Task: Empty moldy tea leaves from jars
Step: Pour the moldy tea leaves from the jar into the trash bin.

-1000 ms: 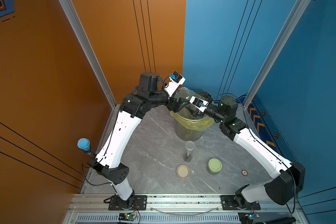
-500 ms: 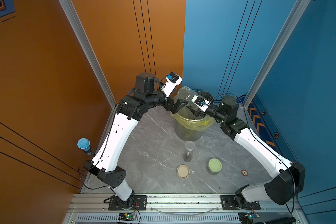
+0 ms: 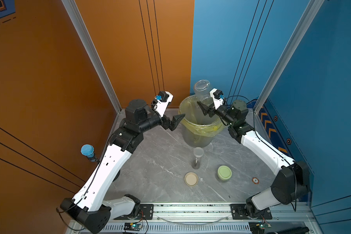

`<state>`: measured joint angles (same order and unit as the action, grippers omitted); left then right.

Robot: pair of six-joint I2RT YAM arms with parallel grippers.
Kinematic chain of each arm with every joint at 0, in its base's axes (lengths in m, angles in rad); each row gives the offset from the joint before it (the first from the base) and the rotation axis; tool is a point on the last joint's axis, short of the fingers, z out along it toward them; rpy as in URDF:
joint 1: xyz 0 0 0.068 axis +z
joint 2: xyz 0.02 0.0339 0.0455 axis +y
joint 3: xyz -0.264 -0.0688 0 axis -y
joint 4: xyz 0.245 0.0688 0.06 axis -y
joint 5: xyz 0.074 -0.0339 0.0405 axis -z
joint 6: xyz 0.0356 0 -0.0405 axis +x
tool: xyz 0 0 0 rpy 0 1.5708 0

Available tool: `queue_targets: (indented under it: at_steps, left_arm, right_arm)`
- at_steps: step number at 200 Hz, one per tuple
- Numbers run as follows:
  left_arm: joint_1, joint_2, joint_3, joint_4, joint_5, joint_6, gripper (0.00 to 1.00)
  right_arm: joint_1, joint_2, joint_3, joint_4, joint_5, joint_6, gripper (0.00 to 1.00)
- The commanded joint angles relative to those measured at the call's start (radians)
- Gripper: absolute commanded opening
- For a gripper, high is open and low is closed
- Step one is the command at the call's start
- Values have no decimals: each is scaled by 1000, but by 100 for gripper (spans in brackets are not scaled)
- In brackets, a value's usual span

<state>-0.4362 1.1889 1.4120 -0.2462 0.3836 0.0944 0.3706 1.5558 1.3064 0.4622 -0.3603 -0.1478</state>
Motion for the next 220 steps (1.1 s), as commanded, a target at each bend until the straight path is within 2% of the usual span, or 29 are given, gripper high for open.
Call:
queue_targets:
  at_steps: [1,23,46,81,101,124,144,170,220]
  left_arm:
    - [6,-65,-111,199,-58,-56,98]
    - [5,-117,-221,259,-79,-76,98]
    - [6,-143,-285,291,-88,-83,98]
    - [7,-140,-293,302,-82,-78,98]
    - [14,-135,-277,302,-69,-78,98]
    - [46,-98,-187,245,-12,-94,98]
    - [81,-13,-11,113,100,-132,98]
    - [81,92,169,-2,198,-147,98]
    - [63,241,336,-62,238,-180,98]
  right_arm:
    - [-14,34,37,184,39,270,23]
    - [-15,56,69,174,28,358,22]
    - [-3,59,94,155,12,380,22]
    - [3,52,128,125,1,387,21]
    - [11,45,130,84,-5,332,20]
    - [32,9,94,74,-29,224,20]
    - [60,-25,87,23,-38,111,20]
    - [89,-62,90,-38,-50,7,20]
    - [161,-116,75,-147,-35,-187,20]
